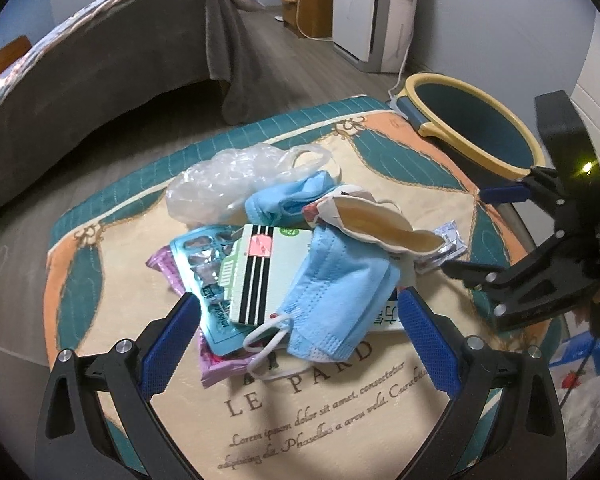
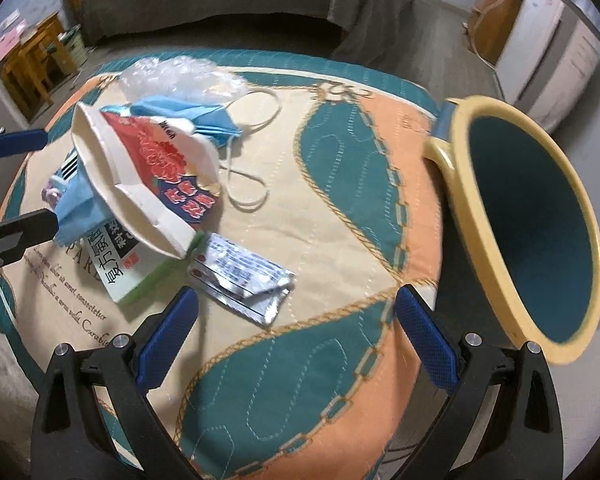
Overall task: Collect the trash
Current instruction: 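Grasp the silver wrapper with the right tool while the left tool grasps a blue mask, then carry the silver wrapper over the wastebasket with the right tool while the left tool carries the mask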
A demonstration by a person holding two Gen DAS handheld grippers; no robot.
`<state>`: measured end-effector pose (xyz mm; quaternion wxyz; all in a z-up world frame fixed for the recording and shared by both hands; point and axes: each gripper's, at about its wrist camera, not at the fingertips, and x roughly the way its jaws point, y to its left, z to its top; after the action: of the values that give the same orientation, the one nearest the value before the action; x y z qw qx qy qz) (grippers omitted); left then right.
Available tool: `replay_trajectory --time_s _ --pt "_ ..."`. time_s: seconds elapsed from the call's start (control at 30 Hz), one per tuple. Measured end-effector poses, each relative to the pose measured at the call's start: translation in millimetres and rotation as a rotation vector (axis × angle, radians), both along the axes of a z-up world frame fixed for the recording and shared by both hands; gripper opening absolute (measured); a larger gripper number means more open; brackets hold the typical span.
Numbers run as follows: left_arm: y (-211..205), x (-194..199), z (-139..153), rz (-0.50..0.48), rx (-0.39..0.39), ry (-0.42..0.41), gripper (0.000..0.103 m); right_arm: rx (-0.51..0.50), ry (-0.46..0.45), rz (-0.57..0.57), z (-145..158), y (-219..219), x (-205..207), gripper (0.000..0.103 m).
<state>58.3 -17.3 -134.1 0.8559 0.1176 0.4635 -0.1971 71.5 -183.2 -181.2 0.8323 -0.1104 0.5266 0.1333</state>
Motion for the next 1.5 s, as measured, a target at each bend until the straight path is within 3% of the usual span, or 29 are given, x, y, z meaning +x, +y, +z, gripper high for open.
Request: replay_trajectory --time_s 0.23,0.6,0.8,1.07,1.17,1.5 --pt "-5 4 -6 0.006 0.009 0.008 0.098 0.009 0.001 0.064 -4 13 4 0.094" --pt "-18 10 -14 -0.023 0.051 0.002 0.095 0.023 -0.015 0.158 -5 32 6 0.059" --pt "-22 10 -16 -0.061 0.059 0.015 0.067 0.038 -0.016 0.177 -2 29 -1 0.027" --pt "-12 11 -11 -0.059 0.032 0.039 0.038 0.075 -0.01 0.139 4 13 -10 0.023" --pt "-4 12 -6 -0.049 0.01 0.038 0.031 0.089 -0.017 0.118 8 8 -12 0.023" --pt "9 17 29 0.002 -0.03 -0.046 0.028 0.15 -0.058 0.045 33 -15 -12 0.023"
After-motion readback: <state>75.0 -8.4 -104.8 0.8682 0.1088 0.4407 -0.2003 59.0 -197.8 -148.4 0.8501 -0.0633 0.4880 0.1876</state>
